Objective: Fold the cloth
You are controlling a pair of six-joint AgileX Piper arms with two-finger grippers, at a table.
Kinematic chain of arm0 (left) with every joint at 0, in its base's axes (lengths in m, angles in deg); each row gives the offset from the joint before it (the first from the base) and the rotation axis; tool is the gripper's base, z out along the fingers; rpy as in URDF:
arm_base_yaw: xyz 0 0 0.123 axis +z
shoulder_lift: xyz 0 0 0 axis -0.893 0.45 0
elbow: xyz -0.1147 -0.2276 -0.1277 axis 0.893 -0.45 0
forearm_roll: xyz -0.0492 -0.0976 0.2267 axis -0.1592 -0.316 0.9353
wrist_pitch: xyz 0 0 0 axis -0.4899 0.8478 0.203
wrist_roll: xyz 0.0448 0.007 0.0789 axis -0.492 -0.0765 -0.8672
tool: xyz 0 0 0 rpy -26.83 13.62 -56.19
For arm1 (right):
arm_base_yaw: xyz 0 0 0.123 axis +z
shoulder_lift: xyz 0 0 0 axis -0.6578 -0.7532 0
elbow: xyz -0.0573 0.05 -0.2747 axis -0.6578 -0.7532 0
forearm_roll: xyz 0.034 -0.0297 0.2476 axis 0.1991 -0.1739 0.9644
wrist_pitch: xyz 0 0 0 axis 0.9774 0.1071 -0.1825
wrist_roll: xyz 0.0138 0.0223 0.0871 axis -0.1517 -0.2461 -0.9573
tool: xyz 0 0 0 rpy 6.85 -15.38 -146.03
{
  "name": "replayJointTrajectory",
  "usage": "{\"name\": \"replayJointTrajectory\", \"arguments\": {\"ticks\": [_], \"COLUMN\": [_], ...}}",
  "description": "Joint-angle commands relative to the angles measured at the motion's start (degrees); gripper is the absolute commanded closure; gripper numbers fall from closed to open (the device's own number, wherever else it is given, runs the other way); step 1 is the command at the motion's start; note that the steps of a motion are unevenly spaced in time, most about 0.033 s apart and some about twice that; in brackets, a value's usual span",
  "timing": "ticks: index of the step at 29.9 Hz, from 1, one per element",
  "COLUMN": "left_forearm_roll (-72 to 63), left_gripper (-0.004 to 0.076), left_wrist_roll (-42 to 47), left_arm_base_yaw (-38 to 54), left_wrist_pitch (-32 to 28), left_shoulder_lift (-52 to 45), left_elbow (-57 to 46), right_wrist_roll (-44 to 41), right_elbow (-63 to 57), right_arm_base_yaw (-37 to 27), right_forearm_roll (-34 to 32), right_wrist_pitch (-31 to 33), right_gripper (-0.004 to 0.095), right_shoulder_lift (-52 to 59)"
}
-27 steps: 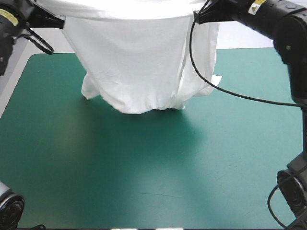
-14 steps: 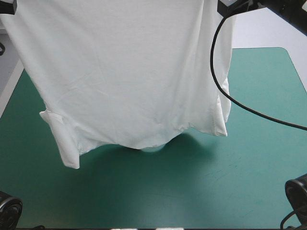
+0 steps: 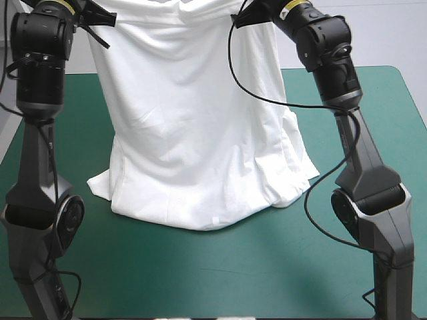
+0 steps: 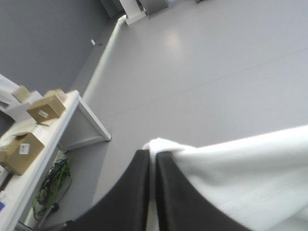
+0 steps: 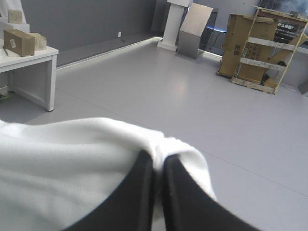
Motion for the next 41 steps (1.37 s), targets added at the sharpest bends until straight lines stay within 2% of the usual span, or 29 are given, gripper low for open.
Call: {"name": "replayJointTrajectory", "arguments": {"ticks": [1, 6, 12, 15, 17, 20, 22, 24, 27, 31, 37, 38, 41], "left_forearm_roll": [-4.2, -7.0, -11.2, -15.4, -18.0, -20.2, -21.3, -21.5, -21.3, -21.4, -21.6, -21.2, -21.8], "left_gripper": [0.0703, 0.0703, 0.0686, 0.0578, 0.0462, 0.0246, 0.0176, 0.0178, 0.0181, 0.0187, 0.0244, 0.0258, 0.0286], "left_wrist_roll": [0.8, 1.3, 3.7, 3.8, 3.8, 3.8, 3.8, 3.6, 3.2, -0.1, -2.8, -2.8, -2.1], "left_arm_base_yaw": [2.4, 4.3, 5.7, 7.3, 8.3, 9.8, 10.6, 11.3, 11.8, 11.9, 11.7, 11.7, 11.7], "left_wrist_pitch": [-7.8, -11.7, -15.5, -18.2, -20.4, -22.9, -23.4, -22.7, -17.9, -6.4, 12.7, 15.3, 15.8], "left_shoulder_lift": [2.3, 8.8, 15.0, 17.3, 18.4, 19.8, 20.0, 19.6, 17.9, 14.2, 9.3, 8.8, 7.0], "left_elbow": [1.0, 1.0, 1.0, 1.0, 1.0, 1.0, 1.0, 1.0, 1.0, 1.0, 1.0, 1.0, -0.2], "right_wrist_roll": [0.1, 0.2, 0.2, 0.1, 0.1, -0.5, -0.6, -1.8, -4.2, -4.9, -5.8, -7.9, -10.7], "right_elbow": [1.1, 1.1, 1.1, 1.1, 1.1, 1.1, 1.1, 1.2, 1.2, 1.3, 1.3, 0.7, -2.2], "right_arm_base_yaw": [-1.3, -2.2, -2.8, -3.4, -3.9, -4.8, -5.4, -6.2, -7.1, -7.5, -7.6, -7.6, -7.8], "right_forearm_roll": [-1.7, -1.7, -1.3, -1.1, -1.1, -0.6, -0.6, -0.6, -0.6, -1.8, -2.4, -2.1, 1.2], "right_wrist_pitch": [-15.2, -22.7, -22.6, -23.5, -24.1, -25.3, -25.3, -24.6, -17.7, 2.8, 30.9, 30.6, 30.6], "right_gripper": [0.0925, 0.0925, 0.0888, 0.0710, 0.0548, 0.0308, 0.0249, 0.0249, 0.0251, 0.0251, 0.0258, 0.0269, 0.0317], "right_shoulder_lift": [-1.6, -7.8, -12.2, -13.3, -13.9, -14.5, -14.7, -14.5, -12.6, -8.7, -4.6, -4.1, -2.1]}}
